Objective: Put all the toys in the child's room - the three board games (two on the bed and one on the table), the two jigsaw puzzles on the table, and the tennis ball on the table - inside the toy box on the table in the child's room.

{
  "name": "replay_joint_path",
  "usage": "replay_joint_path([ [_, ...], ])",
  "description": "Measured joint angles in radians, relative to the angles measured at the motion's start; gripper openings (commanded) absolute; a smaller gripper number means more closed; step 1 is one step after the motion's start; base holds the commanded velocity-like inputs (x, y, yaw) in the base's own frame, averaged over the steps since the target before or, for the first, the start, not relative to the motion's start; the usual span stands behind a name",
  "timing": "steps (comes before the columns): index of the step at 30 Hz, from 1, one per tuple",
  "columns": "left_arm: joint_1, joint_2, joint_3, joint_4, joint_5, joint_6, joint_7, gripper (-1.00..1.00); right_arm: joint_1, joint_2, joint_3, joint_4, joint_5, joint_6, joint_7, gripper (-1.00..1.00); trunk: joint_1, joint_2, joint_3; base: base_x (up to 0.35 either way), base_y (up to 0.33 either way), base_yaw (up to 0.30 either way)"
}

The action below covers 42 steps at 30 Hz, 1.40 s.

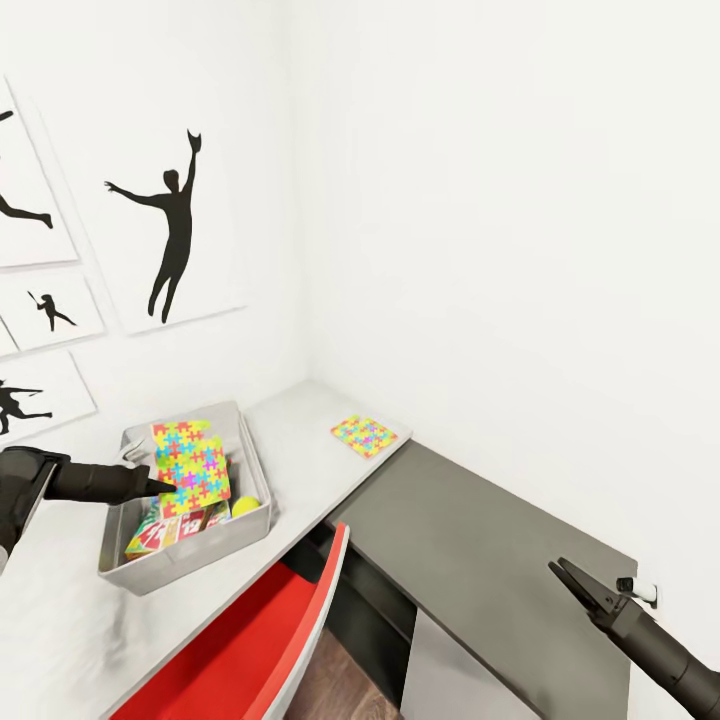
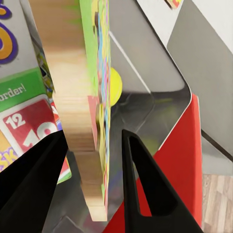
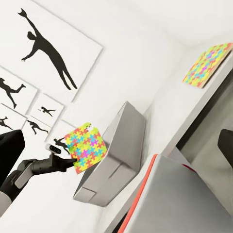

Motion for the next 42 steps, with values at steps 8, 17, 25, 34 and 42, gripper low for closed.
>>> replay_joint_path([
  [8,0.0,0.001,0.0,-0.025,0.0,0.002,-0.001,1.0,0.0,0.0,0.0,0.0,0.0,0.0,0.001,1.0,0.0,0.0,0.0,0.0,0.0,0.0],
  [17,0.0,0.003,0.0,-0.027,0.0,0.001,0.0,1.0,0.0,0.0,0.0,0.0,0.0,0.0,0.001,1.0,0.0,0.0,0.0,0.0,0.0,0.0],
  [25,-0.001,0.014,0.002,-0.033,0.0,0.0,-0.004,1.0,0.0,0.0,0.0,0.001,0.0,-0.001,0.001,1.0,0.0,0.0,0.0,0.0,0.0,0.0],
  [34,-0.017,0.131,0.026,-0.084,0.02,-0.002,-0.254,1.0,0.0,0.0,0.0,0.003,0.0,-0.005,0.002,1.0,0.0,0.0,0.0,0.0,0.0,0.0],
  [42,-0.006,0.218,0.137,-0.087,0.146,-0.017,-0.254,1.0,0.0,0.001,0.0,0.003,0.0,-0.005,0.003,1.0,0.0,0.0,0.0,0.0,0.0,0.0],
])
